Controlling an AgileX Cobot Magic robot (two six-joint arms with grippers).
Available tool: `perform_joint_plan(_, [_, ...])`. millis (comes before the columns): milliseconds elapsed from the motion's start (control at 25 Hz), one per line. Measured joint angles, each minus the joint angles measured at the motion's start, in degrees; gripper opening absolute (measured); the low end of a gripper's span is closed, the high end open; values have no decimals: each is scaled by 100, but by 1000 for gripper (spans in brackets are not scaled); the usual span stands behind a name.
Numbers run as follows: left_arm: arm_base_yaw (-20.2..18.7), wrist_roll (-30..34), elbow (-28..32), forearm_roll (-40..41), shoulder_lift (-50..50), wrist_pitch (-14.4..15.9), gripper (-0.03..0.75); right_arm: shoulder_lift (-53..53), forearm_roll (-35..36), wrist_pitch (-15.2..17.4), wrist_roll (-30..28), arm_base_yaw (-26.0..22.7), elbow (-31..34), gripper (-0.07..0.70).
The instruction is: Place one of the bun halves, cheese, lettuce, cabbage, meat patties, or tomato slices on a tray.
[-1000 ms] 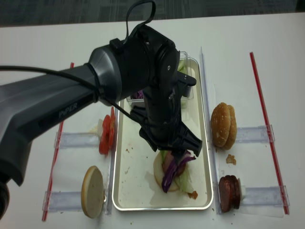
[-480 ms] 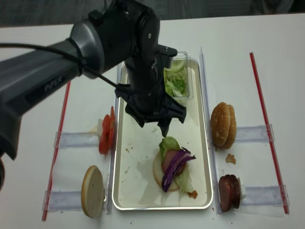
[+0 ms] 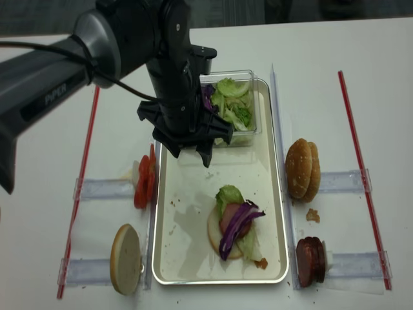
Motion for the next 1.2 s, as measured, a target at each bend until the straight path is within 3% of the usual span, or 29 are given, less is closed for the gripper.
perform_joint_plan(320, [675, 71, 0, 66, -71, 0, 450, 0, 0, 0, 0, 0, 0, 23])
perform_joint_plan(840, [2140, 351, 0, 335, -573, 37, 450, 0, 0, 0, 0, 0, 0, 23])
perform_joint_plan(1200, [2645, 564, 63, 359, -775, 73, 450, 0, 0, 0, 0, 0, 0, 23])
